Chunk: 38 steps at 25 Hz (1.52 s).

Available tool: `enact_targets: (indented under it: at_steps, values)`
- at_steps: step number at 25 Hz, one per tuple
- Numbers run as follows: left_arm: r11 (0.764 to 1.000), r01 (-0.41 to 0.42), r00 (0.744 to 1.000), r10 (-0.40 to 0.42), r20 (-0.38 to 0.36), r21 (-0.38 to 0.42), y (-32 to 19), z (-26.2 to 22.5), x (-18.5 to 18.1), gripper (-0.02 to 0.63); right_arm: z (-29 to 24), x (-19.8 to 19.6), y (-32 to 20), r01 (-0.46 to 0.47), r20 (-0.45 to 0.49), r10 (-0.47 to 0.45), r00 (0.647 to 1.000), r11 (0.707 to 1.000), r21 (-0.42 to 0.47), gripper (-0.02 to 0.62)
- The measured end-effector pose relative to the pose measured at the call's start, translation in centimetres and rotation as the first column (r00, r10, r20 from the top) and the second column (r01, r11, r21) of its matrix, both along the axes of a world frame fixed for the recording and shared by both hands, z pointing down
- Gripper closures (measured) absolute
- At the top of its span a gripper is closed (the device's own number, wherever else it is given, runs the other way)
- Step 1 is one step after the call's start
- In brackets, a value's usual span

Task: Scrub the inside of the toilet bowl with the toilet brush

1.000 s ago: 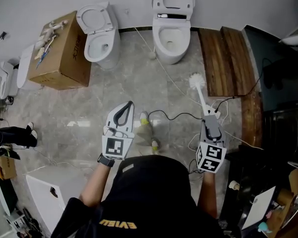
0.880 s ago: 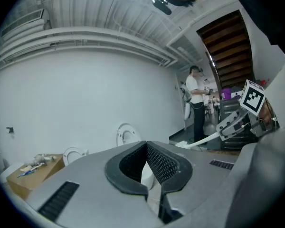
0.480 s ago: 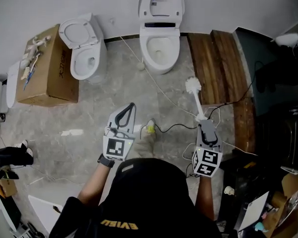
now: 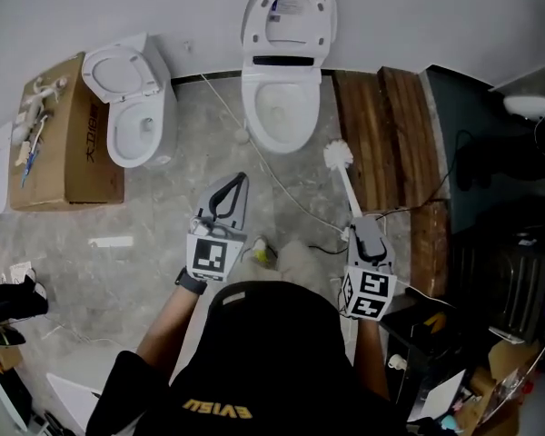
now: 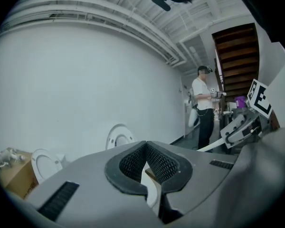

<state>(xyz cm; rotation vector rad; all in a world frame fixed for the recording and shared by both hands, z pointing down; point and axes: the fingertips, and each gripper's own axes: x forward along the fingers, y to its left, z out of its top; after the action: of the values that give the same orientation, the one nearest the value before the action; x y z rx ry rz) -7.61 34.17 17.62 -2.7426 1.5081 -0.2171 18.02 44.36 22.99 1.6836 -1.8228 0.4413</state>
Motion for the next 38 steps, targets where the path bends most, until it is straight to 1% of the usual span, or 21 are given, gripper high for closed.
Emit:
enact_targets:
  at_steps: [4,6,10,12,14,17,19,21,23,27,30,33,36,37,38]
  values:
    - [0.999,0.024,0.999,-0.025,-0.022,-0.027,-4.3,0.6,-0.2,0.587,0.8,-0.4,-4.1,0.031,-0.001,-0.031,1.0,0.999,-0.037,0.436]
    - [0.999,0.033,0.999,-0.034,-0.015,-0.038,-6.5,1.3,0.1,0.588,1.3,-0.1,-6.7,0.055,-0.008,-0.055,0.998,0.997,-0.048,0.436]
    - [0.998,0.059,0.998,-0.059,0.009,-0.036,-11.8,3.0,2.1,0.588,3.4,1.8,-13.0,0.105,-0.006,-0.105,0.994,0.992,-0.074,0.436]
    - [0.995,0.08,0.997,-0.08,0.006,-0.054,-14.8,3.5,3.0,0.588,4.5,2.7,-16.8,0.133,-0.003,-0.134,0.991,0.987,-0.093,0.436]
    - [0.992,0.103,0.995,-0.103,0.003,-0.07,-18.1,3.3,3.6,0.588,5.1,3.0,-21.0,0.167,0.007,-0.167,0.986,0.98,-0.108,0.436]
    - [0.99,0.13,0.991,-0.129,0.03,-0.053,-23.8,2.4,4.5,0.588,5.6,2.9,-27.9,0.229,0.04,-0.226,0.973,0.966,-0.119,0.436]
    - [0.988,0.142,0.989,-0.14,0.041,-0.062,-27.5,2.7,5.5,0.588,6.0,3.2,-32.0,0.27,0.056,-0.265,0.963,0.955,-0.121,0.436]
    - [0.986,0.152,0.988,-0.149,0.05,-0.069,-30.8,3.2,6.9,0.588,6.8,4.5,-35.4,0.299,0.056,-0.294,0.954,0.944,-0.136,0.436]
    - [0.982,0.172,0.984,-0.168,0.057,-0.074,-33.4,3.2,7.3,0.588,8.0,5.1,-38.3,0.331,0.044,-0.328,0.944,0.932,-0.151,0.436]
    - [0.978,0.179,0.982,-0.172,0.073,-0.104,-36.1,3.6,6.3,0.586,10.1,4.5,-40.8,0.361,0.053,-0.36,0.932,0.901,-0.238,0.436]
    - [0.979,0.191,0.98,-0.186,0.07,-0.071,-39.7,4.7,5.0,0.588,12.5,3.9,-44.1,0.379,0.031,-0.386,0.922,0.884,-0.272,0.436]
    - [0.981,0.178,0.982,-0.172,0.074,-0.082,-42.0,7.8,4.6,0.588,15.6,4.0,-46.1,0.379,-0.007,-0.401,0.916,0.871,-0.313,0.436]
    - [0.982,0.162,0.981,-0.149,0.124,-0.1,-43.3,11.9,3.5,0.588,19.8,3.4,-46.8,0.368,-0.008,-0.395,0.919,0.863,-0.347,0.436]
    - [0.98,0.167,0.981,-0.154,0.122,-0.109,-43.5,13.3,3.1,0.588,21.4,3.1,-46.9,0.375,-0.006,-0.404,0.915,0.854,-0.359,0.436]
    - [0.975,0.182,0.98,-0.17,0.1,-0.126,-43.6,14.7,2.7,0.587,23.0,2.7,-46.8,0.389,-0.004,-0.421,0.907,0.841,-0.376,0.436]
